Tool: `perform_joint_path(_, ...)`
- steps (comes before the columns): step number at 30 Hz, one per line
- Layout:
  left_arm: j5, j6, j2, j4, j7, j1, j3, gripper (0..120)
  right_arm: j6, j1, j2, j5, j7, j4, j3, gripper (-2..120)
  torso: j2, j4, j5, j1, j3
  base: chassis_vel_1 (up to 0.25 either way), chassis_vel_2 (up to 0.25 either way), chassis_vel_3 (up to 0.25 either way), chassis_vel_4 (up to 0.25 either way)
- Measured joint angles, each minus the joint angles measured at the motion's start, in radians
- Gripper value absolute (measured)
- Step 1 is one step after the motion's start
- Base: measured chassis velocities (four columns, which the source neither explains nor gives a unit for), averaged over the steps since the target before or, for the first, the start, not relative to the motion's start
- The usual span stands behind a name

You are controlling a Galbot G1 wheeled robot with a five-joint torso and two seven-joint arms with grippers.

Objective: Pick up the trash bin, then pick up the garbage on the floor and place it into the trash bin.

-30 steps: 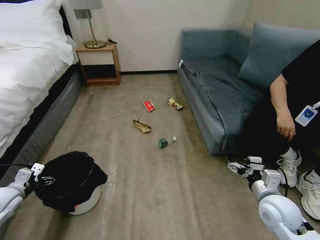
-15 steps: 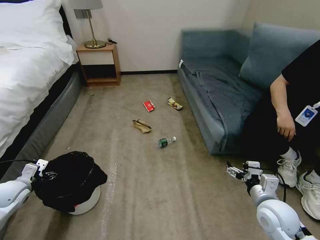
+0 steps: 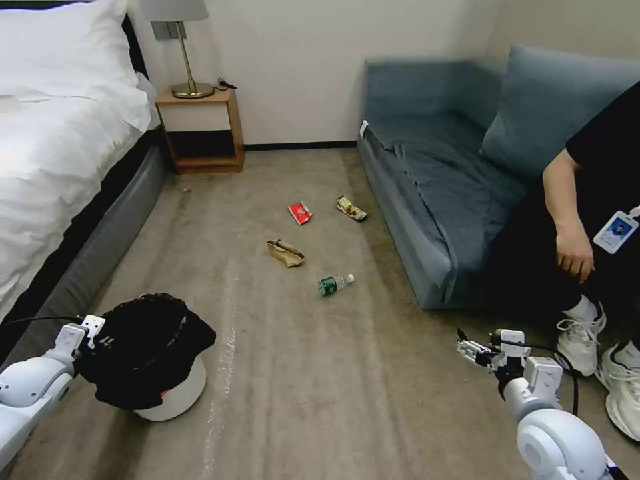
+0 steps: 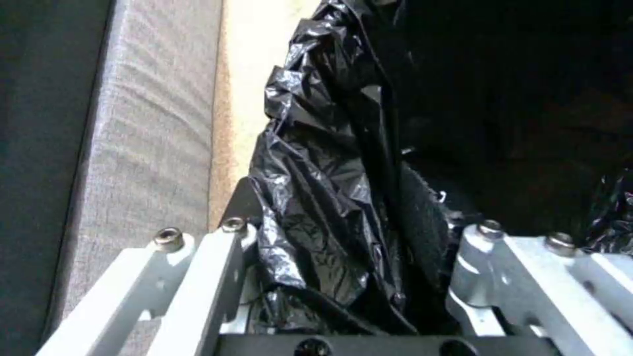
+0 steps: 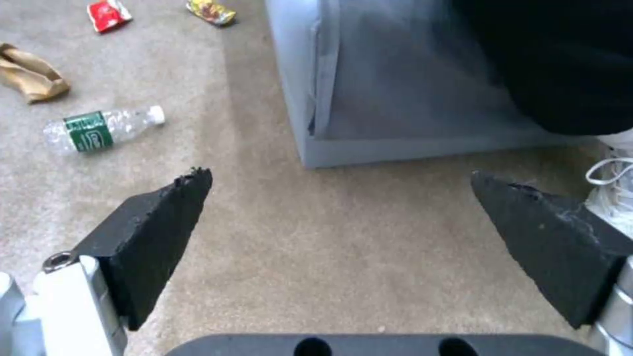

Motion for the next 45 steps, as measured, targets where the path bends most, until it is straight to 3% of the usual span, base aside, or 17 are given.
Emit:
perform_joint_path(13, 0.019, -0.05, -0.003, 0.019, 0.019, 0.002, 0.013, 38, 0.001, -0.016, 0.02, -0.022, 0.001, 0.003, -0.002, 100, 0.0, -0.0001, 0.0001, 0.0, 0.0, 0.0, 0.0, 0.0, 0.0)
perform_joint_path(22, -0.003, -0.07, -0.028, -0.005, 0.022, -0.028, 0.011, 38, 0.005, -0.035, 0.03, -0.032, 0.002, 0.018, 0.011, 100, -0.001, -0.0006, -0.0025, 0.0, 0.0, 0.0, 0.0, 0.0, 0.0)
perform_joint_path(33, -0.023, -0.059, -0.05, -0.05, 0.017, -0.09, 0.009, 28, 0.007, -0.032, 0.036, -0.029, 0.002, 0.021, 0.022, 100, -0.001, -0.0014, -0.0029, 0.0, 0.001, 0.0, 0.0, 0.0, 0.0)
perform_joint_path(38, -0.002, -0.058, -0.073, -0.074, 0.001, -0.102, -0.018, 12, 0.008, -0.03, 0.045, -0.027, 0.002, 0.018, 0.023, 100, -0.001, -0.001, -0.0023, 0.0, 0.001, 0.0, 0.0, 0.0, 0.0)
perform_joint_path(45, 0.007, -0.062, -0.082, -0.081, -0.01, -0.124, -0.024, 9, 0.012, -0.031, 0.05, -0.03, 0.002, 0.012, 0.022, 100, -0.001, -0.0006, -0.0013, 0.0, 0.0, 0.0, 0.0, 0.0, 0.0)
